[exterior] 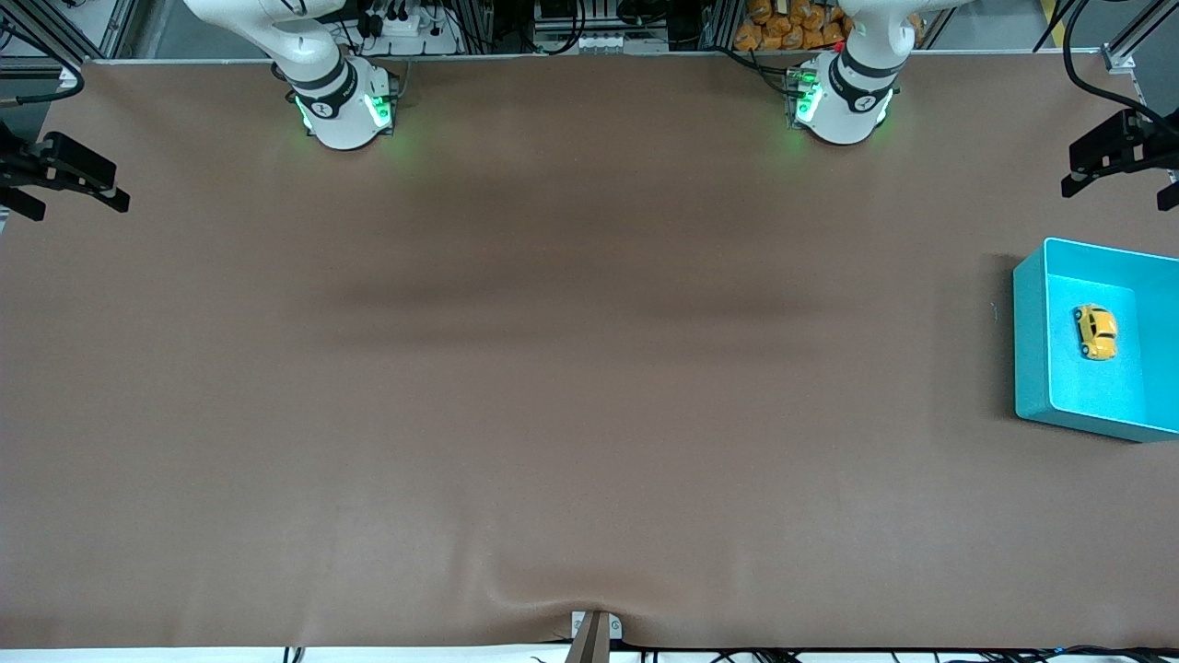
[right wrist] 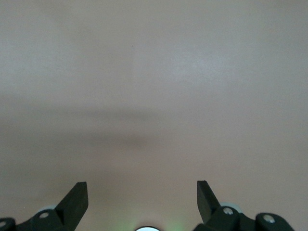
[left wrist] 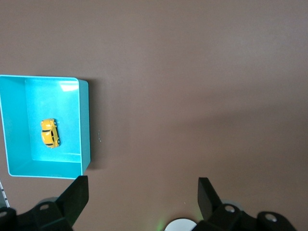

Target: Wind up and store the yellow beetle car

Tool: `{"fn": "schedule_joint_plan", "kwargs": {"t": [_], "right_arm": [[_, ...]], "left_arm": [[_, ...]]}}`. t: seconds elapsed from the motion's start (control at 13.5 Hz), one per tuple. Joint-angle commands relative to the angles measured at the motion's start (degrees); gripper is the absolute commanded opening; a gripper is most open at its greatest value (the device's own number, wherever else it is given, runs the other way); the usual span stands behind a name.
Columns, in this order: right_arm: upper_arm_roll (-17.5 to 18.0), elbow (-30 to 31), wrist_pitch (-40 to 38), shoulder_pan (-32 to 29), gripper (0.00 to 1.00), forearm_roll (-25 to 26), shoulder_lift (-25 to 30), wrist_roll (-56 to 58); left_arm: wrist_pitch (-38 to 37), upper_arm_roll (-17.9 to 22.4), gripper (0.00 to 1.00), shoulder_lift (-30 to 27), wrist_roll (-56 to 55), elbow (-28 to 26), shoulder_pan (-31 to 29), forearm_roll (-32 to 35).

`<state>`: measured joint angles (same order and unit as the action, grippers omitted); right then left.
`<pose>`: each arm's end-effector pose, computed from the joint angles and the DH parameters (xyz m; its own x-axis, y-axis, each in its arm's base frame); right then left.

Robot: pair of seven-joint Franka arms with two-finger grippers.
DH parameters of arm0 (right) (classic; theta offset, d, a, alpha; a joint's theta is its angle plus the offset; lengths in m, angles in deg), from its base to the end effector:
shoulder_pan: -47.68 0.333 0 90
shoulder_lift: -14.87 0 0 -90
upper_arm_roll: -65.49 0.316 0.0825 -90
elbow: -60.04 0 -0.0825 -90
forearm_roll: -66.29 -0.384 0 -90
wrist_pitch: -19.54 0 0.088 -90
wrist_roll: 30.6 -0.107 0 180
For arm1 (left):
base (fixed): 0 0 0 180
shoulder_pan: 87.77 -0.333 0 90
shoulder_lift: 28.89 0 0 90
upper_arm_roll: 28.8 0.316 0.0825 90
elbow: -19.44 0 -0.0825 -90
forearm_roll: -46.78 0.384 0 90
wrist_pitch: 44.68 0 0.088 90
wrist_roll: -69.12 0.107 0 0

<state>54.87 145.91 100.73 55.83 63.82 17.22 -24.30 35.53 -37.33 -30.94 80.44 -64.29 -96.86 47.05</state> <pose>0.5251 -0.0200 0.6667 0.9967 0.0737 -0.0354 0.0717 -0.9959 -0.0546 0.5245 0.0039 0.6795 0.9822 -0.1857 -0.0275 -0.1859 -0.9826 -0.0047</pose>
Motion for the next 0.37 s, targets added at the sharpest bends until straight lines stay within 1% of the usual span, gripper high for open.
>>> {"fn": "schedule_joint_plan", "kwargs": {"t": [0.0, 0.3], "right_arm": [[0.50, -1.67, -1.20, -0.68, 1.00, 0.53, -0.77, 0.29], [0.42, -1.67, -1.20, -0.68, 1.00, 0.53, -0.85, 0.29]], "left_arm": [[-1.54, -0.26, 1.00, -0.85, -0.16, -0.20, -0.14, -0.62], [-1.90, -0.26, 1.00, -0.77, 0.37, -0.20, -0.14, -0.27]]}}
